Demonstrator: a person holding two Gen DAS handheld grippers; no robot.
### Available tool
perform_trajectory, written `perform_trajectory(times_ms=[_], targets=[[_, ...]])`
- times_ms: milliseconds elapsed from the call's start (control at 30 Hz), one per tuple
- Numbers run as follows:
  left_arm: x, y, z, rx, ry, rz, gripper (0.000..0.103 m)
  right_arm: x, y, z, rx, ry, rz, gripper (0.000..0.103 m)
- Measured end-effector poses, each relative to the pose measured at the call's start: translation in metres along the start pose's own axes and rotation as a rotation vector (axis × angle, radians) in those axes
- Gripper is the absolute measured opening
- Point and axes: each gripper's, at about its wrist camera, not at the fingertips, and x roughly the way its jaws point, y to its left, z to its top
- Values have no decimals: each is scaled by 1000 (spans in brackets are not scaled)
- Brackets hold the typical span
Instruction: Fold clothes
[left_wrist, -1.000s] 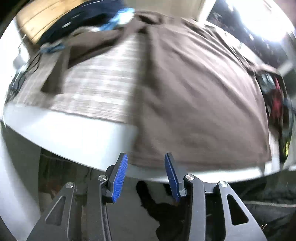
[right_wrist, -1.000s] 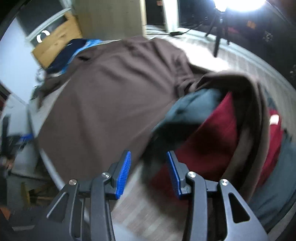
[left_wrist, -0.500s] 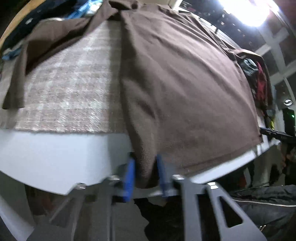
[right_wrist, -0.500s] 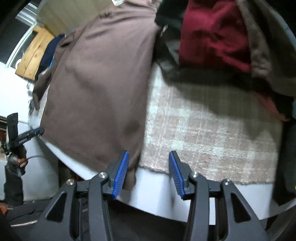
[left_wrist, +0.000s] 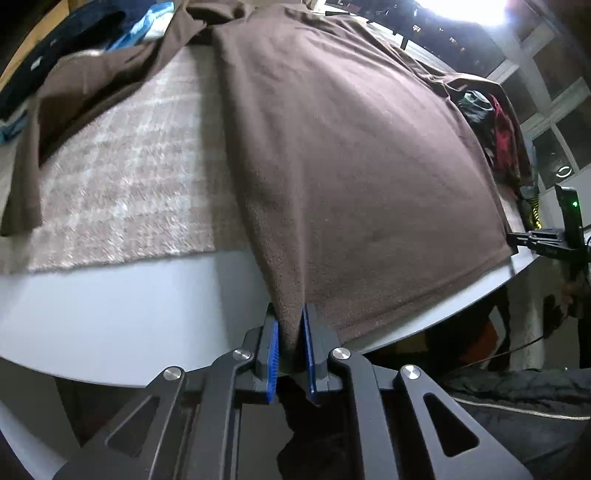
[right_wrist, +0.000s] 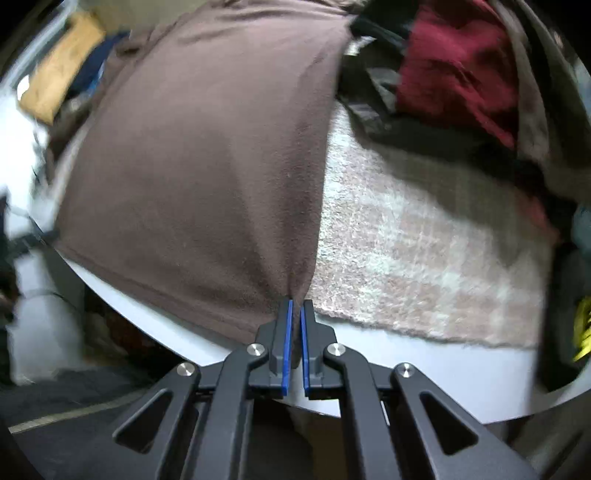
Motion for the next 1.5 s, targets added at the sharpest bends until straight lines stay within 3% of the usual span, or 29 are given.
perform_trajectory(times_ms=[33, 133, 200, 333, 433, 500, 633, 700, 833, 867, 933, 1000, 1100, 1200, 1267, 1300, 1367, 1400, 1500], targets=[[-7, 0, 0, 12, -8, 5, 19, -2, 6, 2, -25, 11, -30, 6], [-40, 11, -3, 20, -59, 46, 20, -21, 9, 5, -11, 41, -50, 17], [-65, 30, -8, 7, -108, 94, 27, -50, 7, 10, 34, 4, -18, 28], [-102, 75, -13, -18, -184, 187, 30, -114, 14, 36, 73, -112, 31, 34], [-106, 97, -4, -23, -228, 266, 36, -170, 34, 74, 15, -219, 73, 36], [-105, 105, -1, -25, -242, 282, 42, -202, 56, 102, -38, -270, 100, 46], [-80, 113, 21, -33, -225, 323, 47, -238, 108, 172, -153, -351, 83, 50], [-61, 116, 35, -54, -213, 367, 47, -242, 138, 213, -229, -391, 74, 60], [-26, 134, 61, -78, -167, 537, 45, -200, 172, 292, -312, -380, 159, 60], [-25, 142, 65, -94, -158, 544, 42, -181, 180, 312, -327, -363, 171, 60], [-32, 158, 70, -131, -160, 498, 20, -143, 195, 346, -344, -331, 181, 60], [-47, 170, 71, -169, -157, 459, 7, -98, 208, 380, -355, -293, 192, 60], [-82, 187, 72, -232, -163, 384, 6, -35, 232, 416, -412, -228, 170, 60], [-131, 194, 68, -304, -185, 251, 5, 9, 253, 438, -476, -184, 150, 60], [-142, 201, 66, -329, -183, 246, 6, 32, 261, 449, -509, -176, 127, 60], [-145, 204, 65, -339, -180, 257, 11, 43, 263, 456, -518, -171, 109, 60], [-150, 212, 64, -358, -173, 278, 35, 57, 263, 466, -518, -162, 89, 60], [-152, 216, 63, -367, -169, 289, 57, 63, 262, 471, -514, -158, 81, 60], [-160, 228, 60, -396, -159, 320, 58, 68, 256, 477, -508, -147, 61, 60]])
